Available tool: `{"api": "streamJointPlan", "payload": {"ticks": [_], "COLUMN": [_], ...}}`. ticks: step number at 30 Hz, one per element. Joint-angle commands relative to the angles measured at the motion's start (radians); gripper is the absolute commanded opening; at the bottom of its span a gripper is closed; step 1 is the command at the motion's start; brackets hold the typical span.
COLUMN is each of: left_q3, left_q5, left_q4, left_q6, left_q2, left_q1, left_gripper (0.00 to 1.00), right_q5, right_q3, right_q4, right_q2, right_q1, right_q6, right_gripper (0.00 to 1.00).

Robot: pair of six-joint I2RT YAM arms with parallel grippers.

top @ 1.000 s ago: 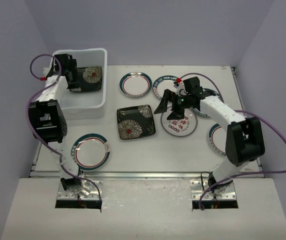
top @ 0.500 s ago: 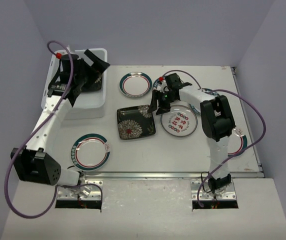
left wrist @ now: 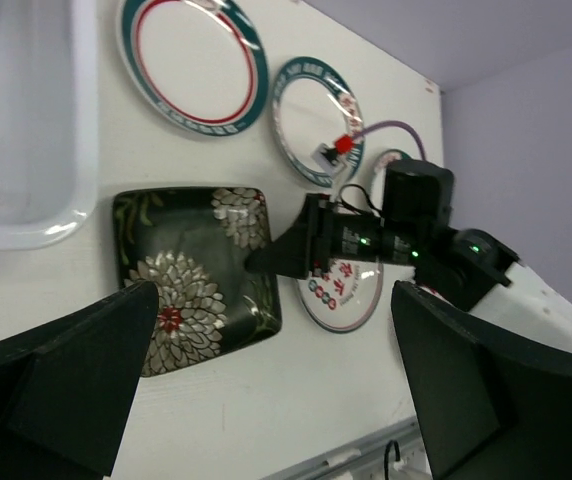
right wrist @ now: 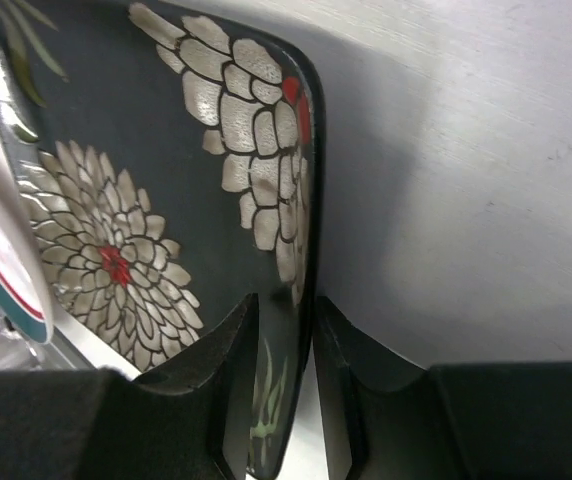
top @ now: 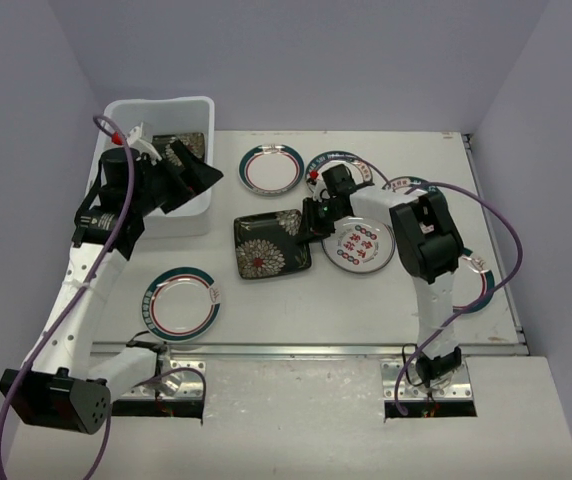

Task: Place the plates into the plastic bin on the countertop

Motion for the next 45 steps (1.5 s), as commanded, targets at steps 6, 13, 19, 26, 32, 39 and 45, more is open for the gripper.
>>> {"api": "streamJointPlan", "payload": {"ticks": [6,13,19,26,32,39,45], "left_q3": [-0.061,0.019,0.057,0.016,0.032,0.014,0.048], "left_q5": [0.258,0.252,0.234,0.316,0.438,0.519,0.522], "left_q4": [0.126,-0.015,-0.108,-0.027,0.017,0.061,0.106], "left_q6": [-0.023,0.080,0.162,0.139,0.152,0.135,0.090], "left_q2": [-0.085,-0.035,0.029,0.114,0.202,0.237,0.258], "left_q1": [0.005,0.005,0.005,0.005,0.004,0.004,0.009], "left_gripper": [1.00,1.00,1.00,1.00,0.91,0.35,0.00], "right_q5": [-0.070,-0.183,-0.297,-0.451,-0.604,-0.651,-0.648], "right_q3": [-0.064,-0.099,-0.101,-0.038,0.007,-0.007,0.003], "right_q4": [0.136,0.161,0.074,-0.034,0.055,0.176,0.224], "right_q2": [-0.009,-0.222,-0.396,-0.509,-0.551,-0.562,-0.557], "right_q1": [0.003,-0.051,-0.097,-0.107,-0.108,-0.103,-0.105], "right_q6": [0.069,0.223,0.241,0.211,0.311,0.414,0.438], "right_gripper": [0.00,0.00,0.00,0.00,0.00,0.00,0.27]}}
